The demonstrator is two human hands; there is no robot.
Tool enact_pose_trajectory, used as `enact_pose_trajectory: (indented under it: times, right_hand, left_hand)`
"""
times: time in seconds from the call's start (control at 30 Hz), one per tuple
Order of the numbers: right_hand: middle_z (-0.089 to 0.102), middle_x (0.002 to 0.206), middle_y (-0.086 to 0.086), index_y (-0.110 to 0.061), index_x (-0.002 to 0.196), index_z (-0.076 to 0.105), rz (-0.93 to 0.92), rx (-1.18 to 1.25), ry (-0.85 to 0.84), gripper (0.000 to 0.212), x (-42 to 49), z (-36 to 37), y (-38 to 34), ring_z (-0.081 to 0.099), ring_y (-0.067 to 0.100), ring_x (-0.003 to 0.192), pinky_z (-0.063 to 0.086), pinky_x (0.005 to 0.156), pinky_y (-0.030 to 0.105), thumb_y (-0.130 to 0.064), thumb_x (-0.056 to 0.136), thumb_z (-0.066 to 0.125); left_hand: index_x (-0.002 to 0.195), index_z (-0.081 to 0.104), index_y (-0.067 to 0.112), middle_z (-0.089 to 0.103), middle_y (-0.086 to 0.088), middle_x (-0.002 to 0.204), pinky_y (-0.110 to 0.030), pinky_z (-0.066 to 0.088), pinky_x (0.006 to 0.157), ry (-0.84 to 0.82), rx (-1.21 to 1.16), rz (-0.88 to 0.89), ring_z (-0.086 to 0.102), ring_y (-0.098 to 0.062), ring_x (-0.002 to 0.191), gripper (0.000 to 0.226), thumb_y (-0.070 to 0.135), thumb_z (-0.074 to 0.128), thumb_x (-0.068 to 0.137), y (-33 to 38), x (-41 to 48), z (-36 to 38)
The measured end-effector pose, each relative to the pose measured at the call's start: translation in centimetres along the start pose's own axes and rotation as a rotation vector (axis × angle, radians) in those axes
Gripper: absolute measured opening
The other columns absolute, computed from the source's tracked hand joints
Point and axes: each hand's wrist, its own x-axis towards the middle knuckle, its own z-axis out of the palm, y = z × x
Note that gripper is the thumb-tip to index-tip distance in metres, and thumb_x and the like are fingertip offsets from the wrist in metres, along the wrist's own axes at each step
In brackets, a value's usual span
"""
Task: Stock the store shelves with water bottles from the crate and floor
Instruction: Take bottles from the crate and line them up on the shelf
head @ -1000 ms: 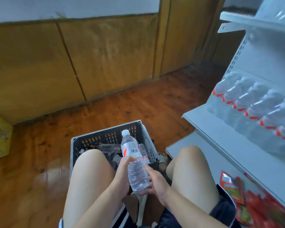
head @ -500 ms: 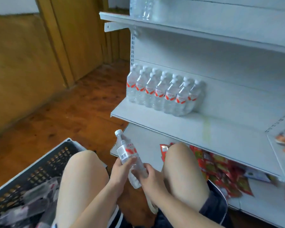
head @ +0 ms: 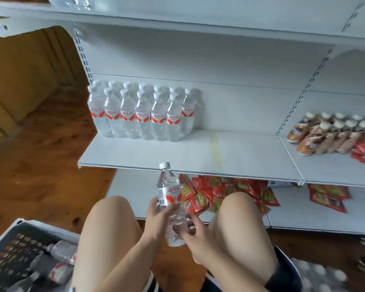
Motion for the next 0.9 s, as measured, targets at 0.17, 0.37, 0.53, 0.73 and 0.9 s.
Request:
enact_pose_trajectory:
  times: [0.17, 0.37, 0.53, 0.73, 0.9]
  right_hand:
    - [0.072, 0.105, -0.018, -0.057, 0.122, 0.051, -0.029, 0.01, 0.029, 0.064, 0.9, -1.6, 1.3, 0.07, 0.008, 0.09, 0.057, 0.089, 0.04, -0.076, 0.065, 0.074]
    - [0.068, 0.107, -0.023, -0.045, 0.123, 0.049, -0.048, 0.044, -0.05, 0.058, 5.5, -4.3, -1.7, 0.063, -0.011, 0.094, 0.048, 0.077, 0.011, -0.036, 0.078, 0.085]
    - [0.067, 0.114, -0.023, -0.041, 0.125, 0.049, -0.128, -0.015, 0.032, 0.065, 10.9, -6.5, -4.5, 0.063, -0.004, 0.105, 0.053, 0.089, 0.022, -0.034, 0.073, 0.089]
    - [0.068, 0.117, -0.01, -0.032, 0.123, 0.049, -0.215, -0.134, 0.169, 0.064, 19.3, -8.4, -7.1, 0.066, 0.011, 0.107, 0.054, 0.092, 0.032, -0.023, 0.073, 0.088]
    - [0.064, 0.124, -0.003, -0.02, 0.129, 0.05, -0.235, -0.207, 0.206, 0.063, 25.6, -9.0, -8.5, 0.06, 0.013, 0.107, 0.041, 0.086, 0.02, -0.022, 0.077, 0.086]
  left_hand:
    - [0.115, 0.062, 0.013, 0.072, -0.02, 0.105, -0.046, 0.06, 0.083, -0.222, 0.109, 0.031, 0.073, -0.037, 0.096, 0.05, 0.012, 0.083, 0.07, 1.1, 0.8, 2.0]
    - [0.121, 0.065, 0.018, 0.074, -0.007, 0.113, -0.045, 0.056, 0.094, -0.405, 0.315, 0.147, 0.071, -0.027, 0.106, 0.049, 0.015, 0.083, 0.075, 4.4, 5.4, 2.3]
    - [0.127, 0.063, 0.038, 0.064, 0.009, 0.121, -0.029, 0.052, 0.097, -0.416, 0.584, 0.342, 0.065, -0.002, 0.109, 0.052, 0.032, 0.085, 0.08, 8.2, 10.1, 3.6]
    - [0.149, 0.046, 0.035, 0.049, 0.02, 0.135, -0.016, 0.044, 0.099, -0.248, 0.792, 0.605, 0.052, 0.004, 0.121, 0.065, 0.034, 0.074, 0.09, 9.4, 15.8, 3.9]
    - [0.148, 0.048, 0.03, 0.041, 0.02, 0.153, -0.031, 0.032, 0.116, -0.117, 0.927, 0.439, 0.039, -0.007, 0.142, 0.06, 0.046, 0.065, 0.093, 6.6, 20.4, -0.9]
